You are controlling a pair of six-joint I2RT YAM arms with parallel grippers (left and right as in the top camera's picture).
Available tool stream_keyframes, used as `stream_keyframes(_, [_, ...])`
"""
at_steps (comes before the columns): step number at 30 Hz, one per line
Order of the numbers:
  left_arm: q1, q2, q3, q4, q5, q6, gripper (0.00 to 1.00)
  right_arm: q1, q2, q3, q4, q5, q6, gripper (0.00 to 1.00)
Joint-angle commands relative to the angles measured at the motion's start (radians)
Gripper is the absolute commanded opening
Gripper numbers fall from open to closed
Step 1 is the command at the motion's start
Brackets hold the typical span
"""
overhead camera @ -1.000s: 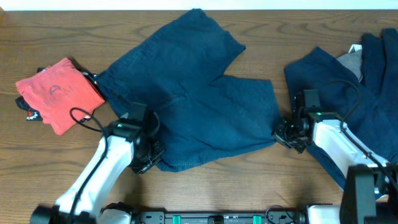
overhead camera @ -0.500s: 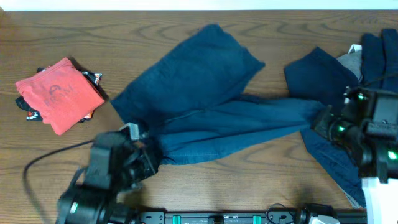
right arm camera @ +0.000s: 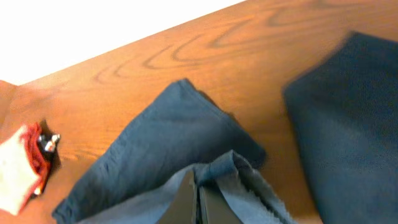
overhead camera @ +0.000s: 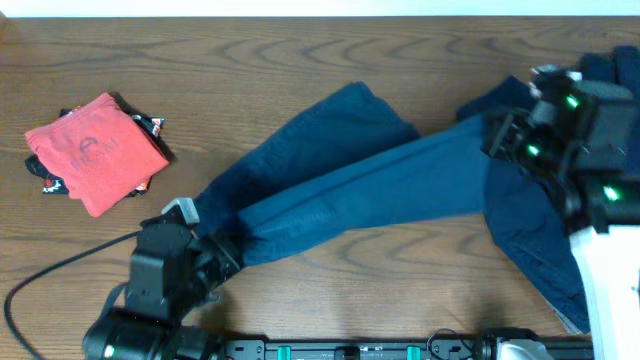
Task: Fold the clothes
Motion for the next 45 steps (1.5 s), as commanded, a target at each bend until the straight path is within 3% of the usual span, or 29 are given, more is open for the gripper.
stream_keyframes(1, [0.008, 0.080, -0.003, -0.010, -0.257, -0.125, 0.06, 0.053, 0.115, 0.019, 0.115, 0.064, -0.043, 0.01])
stream_keyframes(8, [0.010, 0.287, -0.003, 0.082, -0.410, -0.205, 0.06, 0.166, 0.360, 0.019, 0.357, 0.065, -0.043, 0.01])
stream_keyframes(17, [0.064, 0.618, -0.003, 0.259, -0.445, -0.214, 0.08, 0.251, 0.632, 0.019, 0.576, 0.064, -0.042, 0.01])
stream_keyframes(20, [0.105, 0.706, -0.003, 0.323, -0.444, -0.217, 0.39, 0.276, 0.697, 0.019, 0.658, 0.064, -0.041, 0.08])
stream_keyframes(21, [0.120, 0.731, -0.003, 0.356, -0.444, -0.217, 0.52, 0.285, 0.715, 0.019, 0.688, 0.063, -0.042, 0.16])
stream_keyframes(23, [0.150, 0.758, -0.003, 0.423, -0.444, -0.216, 0.69, 0.299, 0.732, 0.019, 0.734, 0.064, -0.043, 0.45])
stream_keyframes(24, [0.165, 0.761, -0.003, 0.455, -0.443, -0.209, 0.73, 0.300, 0.732, 0.019, 0.743, 0.064, -0.050, 0.48])
stream_keyframes(28, [0.253, 0.727, 0.010, 0.517, -0.341, -0.130, 0.73, 0.285, 0.705, 0.021, 0.686, 0.069, -0.053, 0.56])
stream_keyframes(33, [0.327, 0.655, 0.011, 0.411, -0.189, -0.050, 0.73, 0.250, 0.695, 0.020, 0.458, 0.080, -0.054, 0.51])
stream_keyframes(39, [0.334, 0.665, -0.013, 0.177, -0.188, -0.047, 0.90, 0.241, 0.720, -0.023, 0.227, 0.247, -0.054, 0.49])
stream_keyframes(43, [0.334, 0.698, -0.062, 0.179, -0.188, -0.047, 1.00, 0.236, 0.721, -0.082, 0.190, 0.283, -0.053, 0.50])
stream_keyframes(45, [0.334, 0.724, -0.080, 0.196, -0.188, -0.047, 1.00, 0.227, 0.721, -0.094, 0.150, 0.310, -0.041, 0.46])
